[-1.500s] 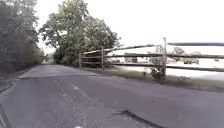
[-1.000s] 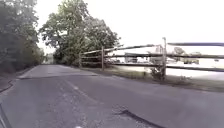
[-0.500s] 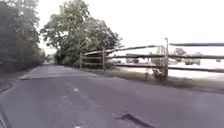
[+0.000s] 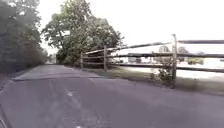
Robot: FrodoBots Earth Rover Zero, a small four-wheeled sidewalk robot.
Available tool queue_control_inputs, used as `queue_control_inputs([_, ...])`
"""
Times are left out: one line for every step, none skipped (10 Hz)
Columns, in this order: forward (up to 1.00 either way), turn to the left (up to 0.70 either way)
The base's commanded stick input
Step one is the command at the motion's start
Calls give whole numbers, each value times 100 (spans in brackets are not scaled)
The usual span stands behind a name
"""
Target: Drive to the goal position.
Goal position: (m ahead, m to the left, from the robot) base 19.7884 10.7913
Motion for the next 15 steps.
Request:
queue_control_inputs([70, 35])
queue_control_inputs([70, 35])
queue_control_inputs([70, 35])
queue_control_inputs([70, 35])
queue_control_inputs([70, 35])
queue_control_inputs([70, 0])
queue_control_inputs([70, 0])
queue_control_inputs([70, 0])
queue_control_inputs([70, 0])
queue_control_inputs([70, 0])
queue_control_inputs([70, 0])
queue_control_inputs([70, 0])
queue_control_inputs([70, 0])
queue_control_inputs([70, 0])
queue_control_inputs([70, 0])
